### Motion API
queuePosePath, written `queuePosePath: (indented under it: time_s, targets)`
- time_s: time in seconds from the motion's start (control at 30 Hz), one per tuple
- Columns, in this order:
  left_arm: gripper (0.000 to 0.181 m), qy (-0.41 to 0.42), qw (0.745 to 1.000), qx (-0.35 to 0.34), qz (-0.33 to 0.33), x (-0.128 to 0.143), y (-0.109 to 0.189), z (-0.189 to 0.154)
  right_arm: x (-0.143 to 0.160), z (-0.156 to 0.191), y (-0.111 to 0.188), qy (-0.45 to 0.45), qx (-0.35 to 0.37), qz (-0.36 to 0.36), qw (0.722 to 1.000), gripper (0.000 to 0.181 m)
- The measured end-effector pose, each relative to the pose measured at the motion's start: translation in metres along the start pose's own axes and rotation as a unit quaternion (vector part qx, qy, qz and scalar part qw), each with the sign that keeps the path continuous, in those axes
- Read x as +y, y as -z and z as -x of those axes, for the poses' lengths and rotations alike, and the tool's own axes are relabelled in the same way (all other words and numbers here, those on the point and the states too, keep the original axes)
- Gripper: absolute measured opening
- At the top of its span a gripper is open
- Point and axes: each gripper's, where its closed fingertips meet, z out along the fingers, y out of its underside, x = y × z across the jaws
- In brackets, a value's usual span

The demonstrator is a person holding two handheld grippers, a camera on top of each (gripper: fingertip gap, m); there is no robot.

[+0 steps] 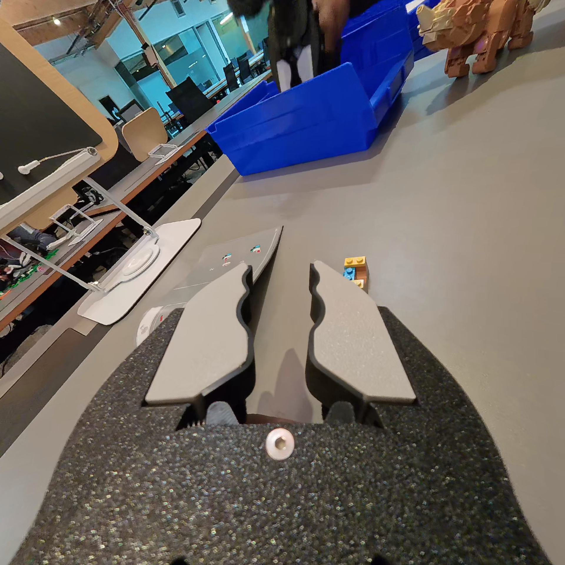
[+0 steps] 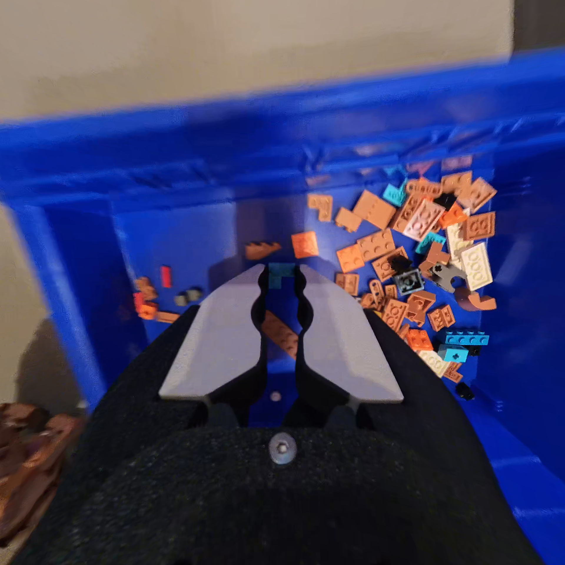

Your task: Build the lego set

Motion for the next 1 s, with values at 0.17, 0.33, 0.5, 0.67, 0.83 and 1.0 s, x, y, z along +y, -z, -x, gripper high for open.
queuePosePath:
  time_s: [0.17, 0.33, 0.5, 0.67, 0.83, 1.0]
  targets:
    - [0.034, -0.01, 1.0, 0.0, 0.019, 0.004, -0.003, -0.002, -0.065, 0.069, 0.063, 0.03, 0.002, -0.116, 0.993, 0.016]
    - [0.034, -0.009, 0.999, 0.0, 0.032, 0.007, -0.004, -0.003, -0.121, 0.155, 0.062, 0.013, -0.035, -0.159, 0.987, 0.016]
    - [0.033, 0.015, 0.999, -0.005, 0.034, 0.008, 0.001, 0.001, -0.146, 0.22, -0.017, 0.05, -0.05, -0.086, 0.994, 0.016]
    - [0.033, 0.024, 0.998, 0.002, 0.054, 0.013, 0.002, 0.0, -0.161, 0.245, -0.068, 0.081, -0.062, -0.052, 0.993, 0.016]
    - [0.033, 0.018, 0.998, 0.01, 0.062, 0.015, 0.001, -0.003, -0.164, 0.248, -0.086, 0.084, -0.066, -0.043, 0.993, 0.016]
    - [0.033, 0.018, 0.998, 0.014, 0.064, 0.016, 0.001, -0.004, -0.159, 0.249, -0.086, 0.081, -0.074, -0.046, 0.993, 0.021]
